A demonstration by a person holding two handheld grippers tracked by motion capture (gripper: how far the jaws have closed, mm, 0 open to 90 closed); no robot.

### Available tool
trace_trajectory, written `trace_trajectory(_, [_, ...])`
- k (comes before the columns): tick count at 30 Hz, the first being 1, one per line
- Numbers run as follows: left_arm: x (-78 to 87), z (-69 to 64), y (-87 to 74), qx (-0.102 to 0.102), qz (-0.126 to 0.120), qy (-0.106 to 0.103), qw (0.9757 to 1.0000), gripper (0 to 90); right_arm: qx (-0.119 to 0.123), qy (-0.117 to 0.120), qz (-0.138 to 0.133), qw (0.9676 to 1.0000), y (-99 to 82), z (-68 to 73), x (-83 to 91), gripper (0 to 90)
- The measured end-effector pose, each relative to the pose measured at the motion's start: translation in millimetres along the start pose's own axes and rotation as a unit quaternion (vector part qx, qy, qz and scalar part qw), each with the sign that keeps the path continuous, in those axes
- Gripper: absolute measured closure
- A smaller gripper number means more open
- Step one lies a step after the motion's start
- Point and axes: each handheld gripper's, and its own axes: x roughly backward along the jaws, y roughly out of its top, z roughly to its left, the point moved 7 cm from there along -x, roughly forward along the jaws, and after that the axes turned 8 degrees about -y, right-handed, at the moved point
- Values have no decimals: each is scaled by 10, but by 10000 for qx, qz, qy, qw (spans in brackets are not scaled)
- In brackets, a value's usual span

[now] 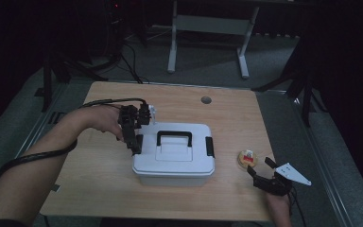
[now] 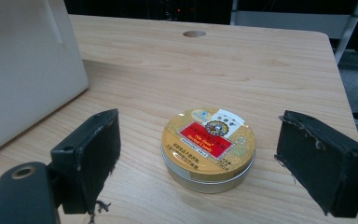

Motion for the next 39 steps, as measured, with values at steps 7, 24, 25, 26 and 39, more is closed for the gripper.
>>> trace_trajectory(7, [-9,12,168,-110,66,-72,9999,76,-48,56,-14,10000,1,-3,6,137])
trace_trajectory(24, [-42,15,512,-385,310,-108,9987,197,41,152,43,9999,-12,22,-3,143])
trace_trajectory(25, [-57,24,531,-384,370,-98,9985,209,38,162,45,9999,-13,23,-4,143])
trace_trajectory(26, [-57,24,531,-384,370,-98,9985,239,36,169,48,9998,-13,24,-4,143])
trace_trajectory(39, [-103,10,625,-387,537,-117,9977,682,31,217,49,9997,-15,28,-1,151])
